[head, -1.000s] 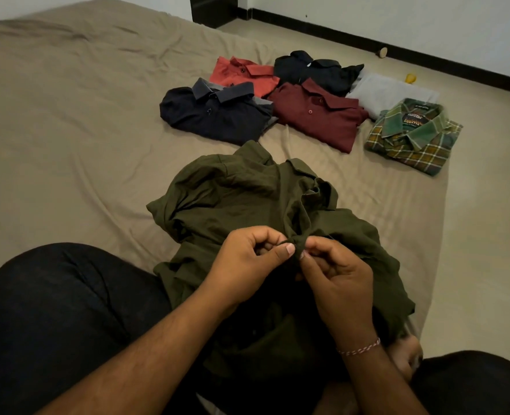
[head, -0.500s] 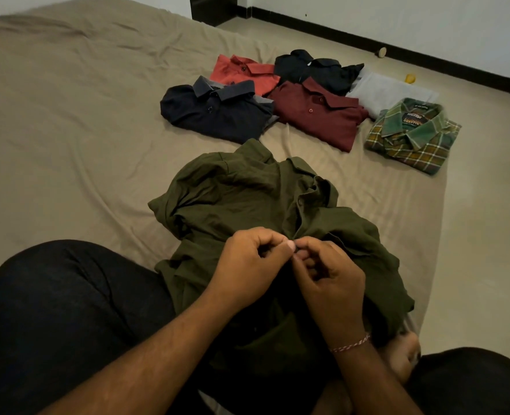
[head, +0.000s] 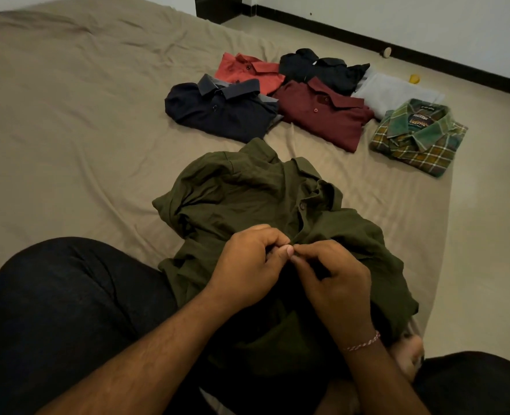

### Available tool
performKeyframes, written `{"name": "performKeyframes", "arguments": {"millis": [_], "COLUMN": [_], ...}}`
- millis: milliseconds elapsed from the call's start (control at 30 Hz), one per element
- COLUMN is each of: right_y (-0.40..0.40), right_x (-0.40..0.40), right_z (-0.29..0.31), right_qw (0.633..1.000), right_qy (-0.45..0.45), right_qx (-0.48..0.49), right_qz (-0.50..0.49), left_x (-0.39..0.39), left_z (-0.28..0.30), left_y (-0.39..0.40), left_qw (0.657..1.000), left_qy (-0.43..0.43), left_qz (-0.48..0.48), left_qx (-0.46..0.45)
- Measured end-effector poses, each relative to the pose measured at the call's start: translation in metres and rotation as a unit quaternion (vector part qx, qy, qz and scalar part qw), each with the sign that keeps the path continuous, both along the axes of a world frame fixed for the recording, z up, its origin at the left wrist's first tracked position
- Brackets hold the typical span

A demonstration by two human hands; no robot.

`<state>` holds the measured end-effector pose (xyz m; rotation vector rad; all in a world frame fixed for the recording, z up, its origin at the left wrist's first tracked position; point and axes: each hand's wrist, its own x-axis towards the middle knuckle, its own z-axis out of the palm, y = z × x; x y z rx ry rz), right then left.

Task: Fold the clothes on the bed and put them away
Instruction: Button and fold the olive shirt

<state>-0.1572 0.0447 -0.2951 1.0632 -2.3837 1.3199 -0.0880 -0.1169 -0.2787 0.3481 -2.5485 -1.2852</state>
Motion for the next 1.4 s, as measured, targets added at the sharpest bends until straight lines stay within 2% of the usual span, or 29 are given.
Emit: {"name": "performKeyframes", "arguments": {"millis": [33, 100, 167, 233, 300, 367, 433, 500, 633, 733, 800, 867, 900, 967, 1000, 1033, 1067, 1100, 1200, 1300, 1400], "right_y": [-0.001, -0.005, -0.006, -0.007, -0.009, -0.011, -0.013, -0.014, -0.017, -0.017, -0.017, -0.016, -0.015, -0.014, -0.013, -0.012, -0.011, -0.009, 0.000, 0.008, 0.009], "right_x": [0.002, 0.007, 0.007, 0.005, 0.004, 0.004, 0.007, 0.010, 0.015, 0.017, 0.018, 0.017, 0.017, 0.014, 0.013, 0.012, 0.011, 0.010, 0.005, -0.003, -0.006], "right_z": [0.001, 0.004, 0.001, -0.001, -0.002, -0.004, -0.003, -0.003, -0.004, -0.002, -0.002, -0.002, -0.001, 0.001, 0.004, 0.007, 0.010, 0.012, 0.012, 0.009, 0.008], "right_qw": [0.992, 0.920, 0.858, 0.831, 0.830, 0.846, 0.877, 0.900, 0.880, 0.899, 0.904, 0.903, 0.901, 0.888, 0.882, 0.876, 0.873, 0.868, 0.853, 0.896, 0.921], "right_qy": [-0.111, -0.345, -0.456, -0.503, -0.508, -0.483, -0.435, -0.398, -0.420, -0.385, -0.376, -0.380, -0.384, -0.398, -0.405, -0.410, -0.414, -0.421, -0.451, -0.412, -0.379], "right_qx": [-0.062, -0.185, -0.234, -0.236, -0.230, -0.225, -0.204, -0.177, -0.221, -0.209, -0.202, -0.198, -0.202, -0.224, -0.234, -0.244, -0.250, -0.257, -0.263, -0.147, -0.052], "right_qz": [-0.003, -0.009, -0.024, -0.026, -0.022, -0.013, 0.014, 0.031, 0.018, 0.006, -0.004, -0.019, -0.026, -0.051, -0.061, -0.063, -0.060, -0.054, 0.017, 0.076, 0.073], "left_x": [-0.001, -0.003, -0.001, 0.000, -0.005, -0.016, -0.029, -0.036, -0.035, -0.031, -0.025, -0.013, -0.005, 0.008, 0.011, 0.012, 0.010, 0.008, 0.004, 0.004, 0.003], "left_z": [0.000, -0.002, -0.003, -0.001, 0.004, 0.006, 0.005, 0.003, 0.003, 0.010, 0.017, 0.023, 0.025, 0.025, 0.025, 0.025, 0.025, 0.026, 0.029, 0.027, 0.023], "left_y": [0.000, 0.002, 0.011, 0.018, 0.016, 0.006, -0.004, -0.008, -0.011, -0.009, -0.009, -0.008, -0.007, -0.004, -0.002, -0.002, -0.004, -0.008, -0.025, -0.039, -0.041], "left_qw": [0.999, 0.996, 0.994, 0.989, 0.977, 0.962, 0.961, 0.963, 0.931, 0.890, 0.885, 0.916, 0.943, 0.988, 0.993, 0.989, 0.988, 0.991, 0.993, 0.980, 0.958], "left_qy": [0.001, 0.010, 0.021, 0.021, 0.022, -0.004, -0.061, -0.079, -0.013, 0.010, 0.007, -0.006, -0.019, -0.067, -0.086, -0.089, -0.082, -0.077, -0.075, -0.061, -0.055], "left_qz": [-0.002, 0.003, 0.009, 0.012, 0.060, 0.115, 0.116, 0.097, 0.086, 0.074, 0.067, 0.032, 0.000, -0.067, -0.083, -0.086, -0.078, -0.069, -0.057, -0.037, 0.000], "left_qx": [0.036, 0.087, 0.106, 0.144, 0.202, 0.249, 0.242, 0.238, 0.354, 0.449, 0.461, 0.399, 0.331, 0.120, -0.001, -0.081, -0.103, -0.082, 0.077, 0.188, 0.281]}}
